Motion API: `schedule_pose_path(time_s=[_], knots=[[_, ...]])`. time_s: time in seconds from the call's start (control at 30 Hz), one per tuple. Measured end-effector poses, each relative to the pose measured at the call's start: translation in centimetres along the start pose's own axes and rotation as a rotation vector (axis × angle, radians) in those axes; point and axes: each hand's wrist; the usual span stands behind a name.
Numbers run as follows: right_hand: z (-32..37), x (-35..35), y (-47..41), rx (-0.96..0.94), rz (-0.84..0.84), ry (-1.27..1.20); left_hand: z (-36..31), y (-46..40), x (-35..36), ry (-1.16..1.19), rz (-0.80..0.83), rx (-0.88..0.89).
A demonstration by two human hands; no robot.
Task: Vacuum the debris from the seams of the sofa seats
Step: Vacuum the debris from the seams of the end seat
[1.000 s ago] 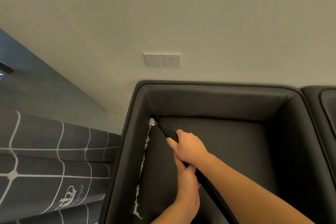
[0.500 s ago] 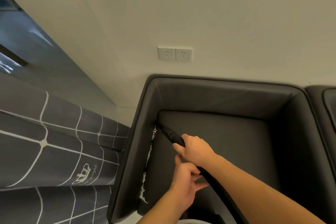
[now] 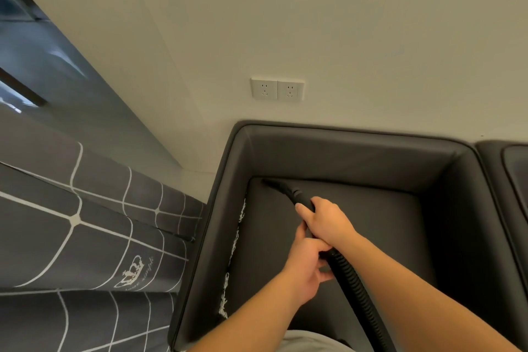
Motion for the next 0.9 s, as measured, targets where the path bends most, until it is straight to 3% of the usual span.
schedule_pose_path(time_s=[0.53,0.77,0.9], knots=[[3.1,5.3,1.0,-0.133,0.158,0.183,1.1,0.0,-5.2,0.015,-0.117,-0.071],[1.5,8.1,1.5,-0.237,0.201,0.453,1.9,-1.4,-7.0,-0.271,-0.239,-0.249],[1.6,8.8,2.2,-0.19,0.204,0.355,2.0,-0.3,-7.3,-0.279,-0.255,-0.225]])
Point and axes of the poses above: each hand's wrist, its own y-axis away from the middle knuckle, its own x-axis out of the palm, z = x × y, and after that the axes turned 1 degree about -x, right-handed
